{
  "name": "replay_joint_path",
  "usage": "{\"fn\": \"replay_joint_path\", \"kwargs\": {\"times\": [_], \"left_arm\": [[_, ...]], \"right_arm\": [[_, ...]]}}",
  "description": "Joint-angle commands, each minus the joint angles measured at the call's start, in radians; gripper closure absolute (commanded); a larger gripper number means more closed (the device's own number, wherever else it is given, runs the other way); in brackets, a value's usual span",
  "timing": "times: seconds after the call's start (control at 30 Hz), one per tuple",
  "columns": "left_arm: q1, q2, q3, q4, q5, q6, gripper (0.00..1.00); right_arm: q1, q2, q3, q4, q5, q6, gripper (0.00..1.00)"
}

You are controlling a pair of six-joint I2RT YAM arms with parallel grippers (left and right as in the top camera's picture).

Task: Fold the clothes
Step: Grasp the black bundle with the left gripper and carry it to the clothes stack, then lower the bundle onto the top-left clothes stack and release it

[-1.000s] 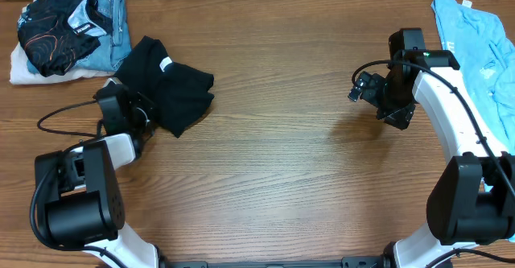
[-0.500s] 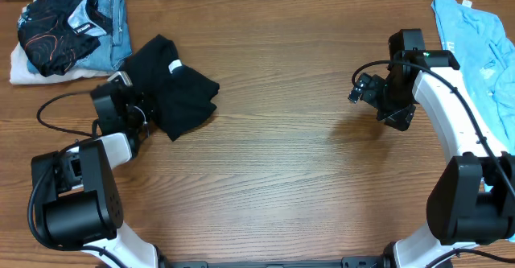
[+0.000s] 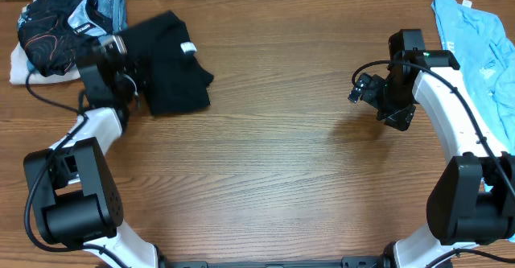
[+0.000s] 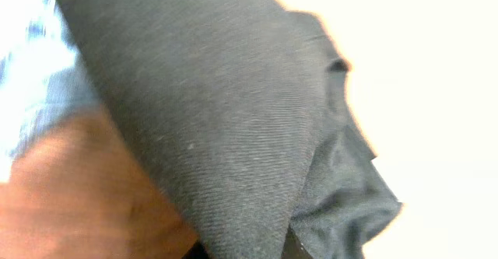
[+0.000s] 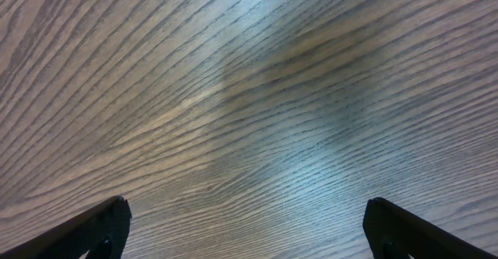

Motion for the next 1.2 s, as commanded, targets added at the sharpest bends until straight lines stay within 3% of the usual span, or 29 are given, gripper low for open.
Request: {"fn": "replay_joint_path", "kwargs": {"times": [0.0,0.33,0.77,1.0,1.17], "left_arm": [[0.007,0.008,0.142,-0.039,0.026,0.075,0.96],[0.066,0.009,0.318,-0.089,-0.124,0.148,0.96],[0.246,0.086,0.343,0.063,-0.208,0.132,0.93],[0.28,0.212,0.35,0.167,-0.289,0.126,0.87],[0.285,0.266,0.422,0.142,-0.286,0.126,0.91]], "right_arm": [[0.004,-0.018,-0.004,0.002,-0.005,-0.003,0.0],[0.004,-0.018,-0.004,-0.052,-0.005,-0.003,0.0],[0.004,-0.018,-0.004,-0.068,-0.013,0.018,0.0],[0.004,-0.018,-0.004,-0.084,-0.032,0.02,0.0],[0.004,-0.018,-0.004,-0.103,-0.031,0.02,0.0]]}}
